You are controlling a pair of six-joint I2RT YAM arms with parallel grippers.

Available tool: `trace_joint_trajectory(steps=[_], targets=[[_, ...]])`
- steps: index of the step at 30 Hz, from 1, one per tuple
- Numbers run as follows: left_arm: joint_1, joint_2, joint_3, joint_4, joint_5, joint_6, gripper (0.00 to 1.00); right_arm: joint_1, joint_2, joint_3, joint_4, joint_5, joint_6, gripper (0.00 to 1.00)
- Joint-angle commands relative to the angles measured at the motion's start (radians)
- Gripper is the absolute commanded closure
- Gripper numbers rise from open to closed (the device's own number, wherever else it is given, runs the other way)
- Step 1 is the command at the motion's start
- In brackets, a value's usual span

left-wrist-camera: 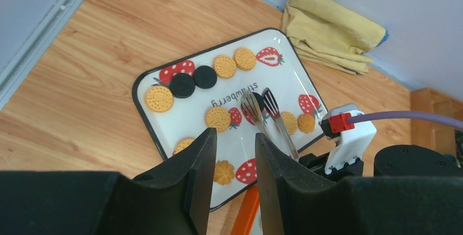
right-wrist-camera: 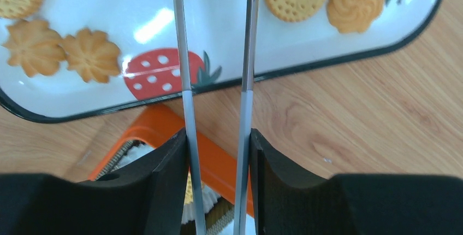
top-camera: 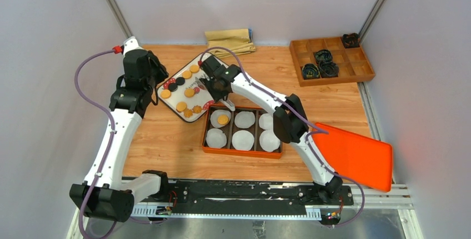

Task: Pack the cookies

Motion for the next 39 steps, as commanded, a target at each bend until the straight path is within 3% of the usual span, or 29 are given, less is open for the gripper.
trace_joint_trajectory(steps=[1, 10, 17, 25, 29, 39], targets=[[0.008, -0.006, -0.014, 0.034, 0.066, 0.0, 0.63, -0.016, -0.15, -0.08, -0.015, 0.098, -0.006, 0.77], [0.008, -0.015, -0.027, 0.076, 0.142, -0.005, 0.64, -0.016, -0.433, -0.263, 0.003, 0.158, -0.024, 0.78], [0.008, 0.003, -0.046, 0.112, 0.207, -0.019, 0.66, -0.007, -0.7, -0.52, -0.023, 0.121, 0.018, 0.78], [0.003, 0.027, -0.047, 0.155, 0.337, -0.005, 0.66, 0.095, -0.981, -0.884, -0.076, 0.151, 0.166, 0.78], [-0.017, 0.033, -0.043, 0.159, 0.347, 0.02, 0.65, 0.132, -1.034, -0.978, -0.085, 0.14, 0.23, 0.78], [-0.033, 0.031, -0.057, 0.15, 0.337, 0.038, 0.65, 0.162, -1.01, -1.031, -0.124, 0.169, 0.282, 0.74]])
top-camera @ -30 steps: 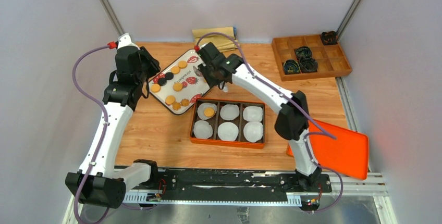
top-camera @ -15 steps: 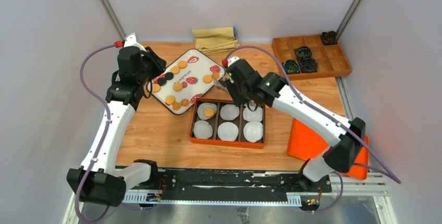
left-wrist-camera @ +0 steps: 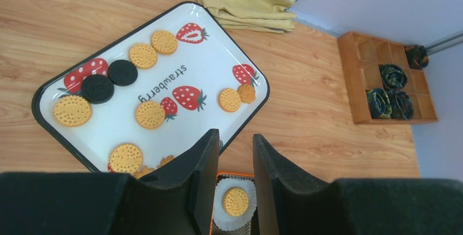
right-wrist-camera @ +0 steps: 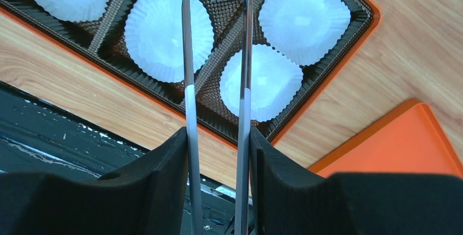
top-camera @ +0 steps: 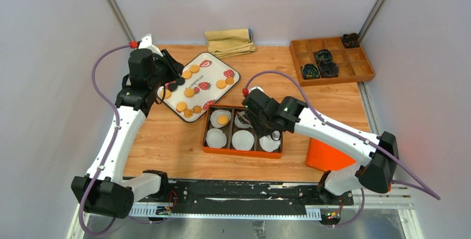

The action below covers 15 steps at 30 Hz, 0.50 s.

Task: Pack the cookies

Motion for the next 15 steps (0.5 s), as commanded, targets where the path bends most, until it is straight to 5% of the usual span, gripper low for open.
trace_joint_trajectory(steps=[1, 11, 15], targets=[[-0.005, -0.001, -0.016, 0.013, 0.015, 0.02, 0.64, 0.012, 0.009, -0.019, -0.019, 0.044, 0.045, 0.71], [-0.005, -0.001, -0.018, 0.023, 0.033, 0.045, 0.58, 0.012, 0.037, 0.006, -0.022, 0.079, 0.05, 0.37], [-0.005, 0.004, -0.017, 0.032, 0.047, 0.044, 0.57, 0.013, 0.057, 0.023, -0.018, 0.096, 0.038, 0.37]])
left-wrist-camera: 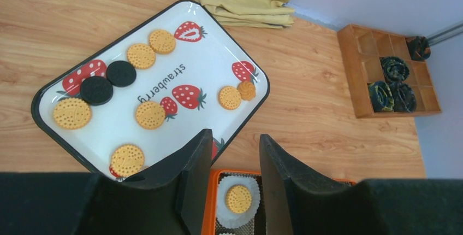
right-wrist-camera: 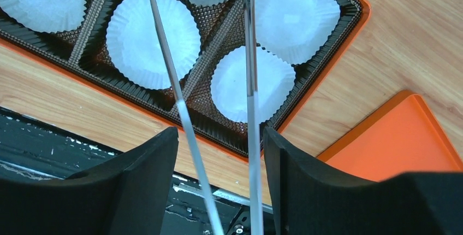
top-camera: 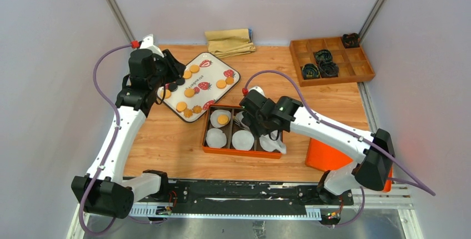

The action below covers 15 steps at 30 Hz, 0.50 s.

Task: Pack the cookies

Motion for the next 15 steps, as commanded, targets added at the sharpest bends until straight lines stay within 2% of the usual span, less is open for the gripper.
trace_joint_trajectory(steps=[1, 3, 7, 12, 15], targets=[[-0.005, 0.004, -0.009, 0.029, 0.032, 0.018, 0.57, 0.011, 0.022, 0.043, -0.013, 0.049, 0.004, 0.39], [-0.005, 0.004, -0.005, 0.031, 0.04, 0.019, 0.57, 0.013, 0.0, 0.063, -0.01, 0.042, 0.0, 0.47], [-0.005, -0.005, -0.003, 0.038, 0.053, 0.012, 0.57, 0.017, -0.031, 0.101, -0.001, 0.041, -0.022, 0.5], [-0.005, -0.01, -0.003, 0.034, 0.055, 0.009, 0.57, 0.015, 0.002, 0.047, -0.003, 0.062, -0.031, 0.29], [-0.005, -0.009, -0.005, 0.023, 0.056, 0.013, 0.57, 0.016, 0.014, -0.023, 0.03, 0.013, -0.024, 0.25]])
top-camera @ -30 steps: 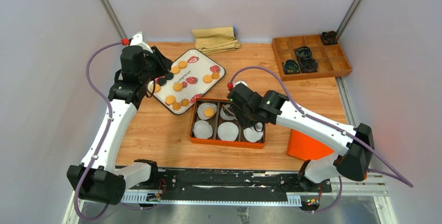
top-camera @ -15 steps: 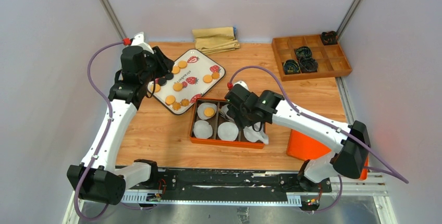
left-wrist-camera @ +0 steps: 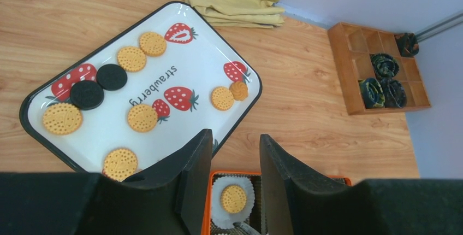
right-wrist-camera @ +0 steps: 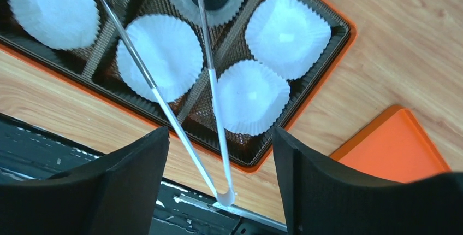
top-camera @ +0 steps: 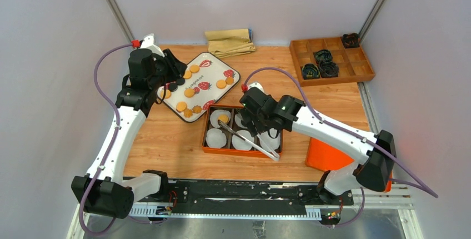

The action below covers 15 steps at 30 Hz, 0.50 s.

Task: Pack the cookies

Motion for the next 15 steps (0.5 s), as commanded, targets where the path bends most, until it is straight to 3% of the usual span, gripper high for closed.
trace_joint_trajectory(steps=[1, 9, 15], targets=[[-0.005, -0.006, -0.009, 0.006, 0.023, 0.012, 0.57, 0.014, 0.021, -0.101, 0.023, -0.043, -0.001, 0.25], [-0.006, -0.007, -0.02, 0.006, 0.046, 0.003, 0.58, 0.036, 0.029, -0.15, 0.094, -0.222, -0.02, 0.16], [-0.006, -0.026, -0.031, 0.004, 0.042, 0.001, 0.58, 0.042, 0.106, -0.146, 0.114, -0.207, -0.037, 0.12]])
